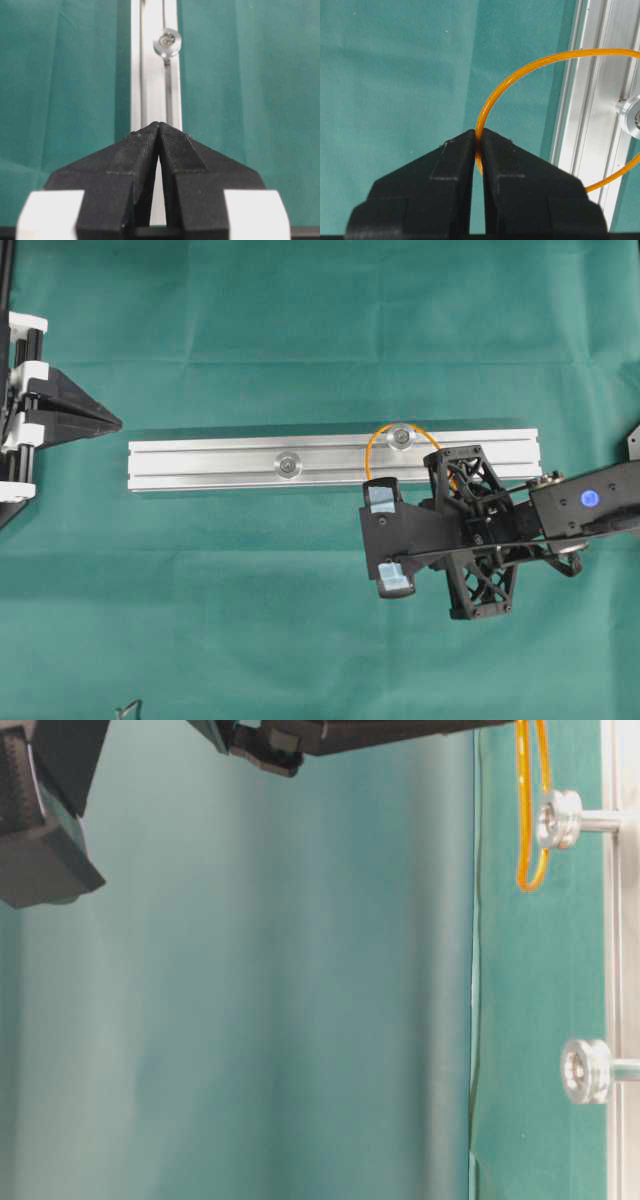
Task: Hook the rubber onto the shaft.
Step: 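Swing the held band over the right metal knob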
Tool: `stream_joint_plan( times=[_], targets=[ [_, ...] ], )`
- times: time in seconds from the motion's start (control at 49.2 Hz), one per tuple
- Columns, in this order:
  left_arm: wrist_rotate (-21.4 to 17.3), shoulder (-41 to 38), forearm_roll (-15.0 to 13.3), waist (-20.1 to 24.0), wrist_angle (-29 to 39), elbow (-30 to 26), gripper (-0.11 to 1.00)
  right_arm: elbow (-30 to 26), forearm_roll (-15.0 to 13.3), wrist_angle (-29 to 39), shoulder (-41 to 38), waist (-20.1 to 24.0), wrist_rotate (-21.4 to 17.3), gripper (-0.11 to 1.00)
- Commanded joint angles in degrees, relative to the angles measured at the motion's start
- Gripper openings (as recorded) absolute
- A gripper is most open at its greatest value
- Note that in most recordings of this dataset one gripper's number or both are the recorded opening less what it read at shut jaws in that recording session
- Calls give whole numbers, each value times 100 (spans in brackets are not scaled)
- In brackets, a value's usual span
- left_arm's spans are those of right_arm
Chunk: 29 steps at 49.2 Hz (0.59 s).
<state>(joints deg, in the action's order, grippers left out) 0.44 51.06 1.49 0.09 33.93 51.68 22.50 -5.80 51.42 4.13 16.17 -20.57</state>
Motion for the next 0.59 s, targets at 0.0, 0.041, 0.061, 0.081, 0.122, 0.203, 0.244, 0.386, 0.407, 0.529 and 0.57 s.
stream_joint_plan(
  times=[0.0, 0.041, 0.061, 0.081, 0.122, 0.203, 0.244, 0.386, 0.407, 0.529, 0.57],
  targets=[
    [9, -18, 18, 9, -26, -185, 0, -105, 9, -70, 53, 44, -26, 7],
    [9, -18, 18, 9, -35, -185, 0, -105, 9, -79, 44, 35, -70, 7],
    [9, -18, 18, 9, -26, -185, 0, -105, 9, -88, 44, 35, -105, 7],
    [9, -18, 18, 9, -35, -185, 0, -105, 9, -88, 44, 44, -149, 7],
    [9, -18, 18, 9, -26, -185, 0, -105, 9, -105, 26, 44, -237, 7],
    [9, -18, 18, 9, -26, -185, 0, -114, 9, -149, 9, 35, -448, 7],
    [9, -18, 18, 9, -26, -185, 0, -105, 18, -185, 0, 44, -545, 7],
    [9, -18, 18, 9, -35, -185, 0, -114, 9, -369, -35, 35, -747, 7],
    [9, -18, 18, 9, -35, -185, 0, -114, 9, -387, -44, 44, -765, 7],
    [9, -18, 9, 9, -35, -185, 0, -167, 9, -492, -114, 44, -835, 7],
    [9, -18, 18, 9, -35, -193, 0, -193, 9, -501, -158, 35, -844, 7]
  ],
)
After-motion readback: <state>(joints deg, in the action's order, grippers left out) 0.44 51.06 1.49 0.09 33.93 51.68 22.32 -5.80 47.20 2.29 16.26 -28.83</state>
